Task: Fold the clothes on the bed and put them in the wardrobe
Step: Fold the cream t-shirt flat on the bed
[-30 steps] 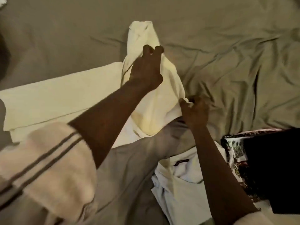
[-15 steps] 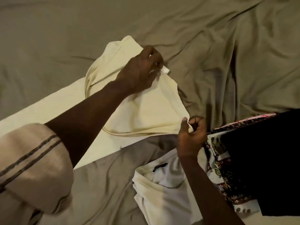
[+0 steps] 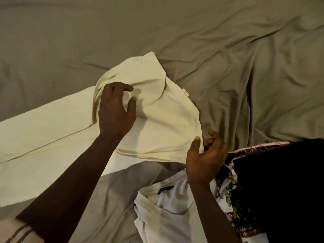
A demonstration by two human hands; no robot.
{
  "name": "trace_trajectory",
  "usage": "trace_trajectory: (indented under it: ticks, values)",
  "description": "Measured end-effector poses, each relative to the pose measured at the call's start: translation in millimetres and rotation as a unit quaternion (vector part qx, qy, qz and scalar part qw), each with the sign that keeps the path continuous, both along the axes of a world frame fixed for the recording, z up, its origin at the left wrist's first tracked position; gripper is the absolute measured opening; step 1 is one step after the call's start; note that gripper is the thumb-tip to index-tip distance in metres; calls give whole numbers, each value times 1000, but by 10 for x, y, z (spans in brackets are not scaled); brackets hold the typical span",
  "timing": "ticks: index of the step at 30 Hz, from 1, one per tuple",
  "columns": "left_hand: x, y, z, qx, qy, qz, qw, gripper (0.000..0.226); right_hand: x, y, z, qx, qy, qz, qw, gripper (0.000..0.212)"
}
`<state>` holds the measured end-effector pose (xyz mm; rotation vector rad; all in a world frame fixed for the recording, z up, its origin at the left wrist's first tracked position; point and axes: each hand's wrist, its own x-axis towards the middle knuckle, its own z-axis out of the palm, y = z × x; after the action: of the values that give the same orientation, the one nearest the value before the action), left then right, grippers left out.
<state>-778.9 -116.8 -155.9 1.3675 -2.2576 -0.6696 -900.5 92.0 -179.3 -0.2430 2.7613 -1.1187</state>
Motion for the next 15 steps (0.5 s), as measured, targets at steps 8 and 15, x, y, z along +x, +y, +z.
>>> trace_trajectory:
  ticks: [8, 15]
  values:
    - [348, -681, 120, 96, -180, 191, 960, 64, -761, -1924, 155, -20, -73, 257, 963, 65]
    - [90, -1096, 17, 112, -297, 22, 948, 63, -1108, -2475, 208, 71, -137, 478, 864, 30]
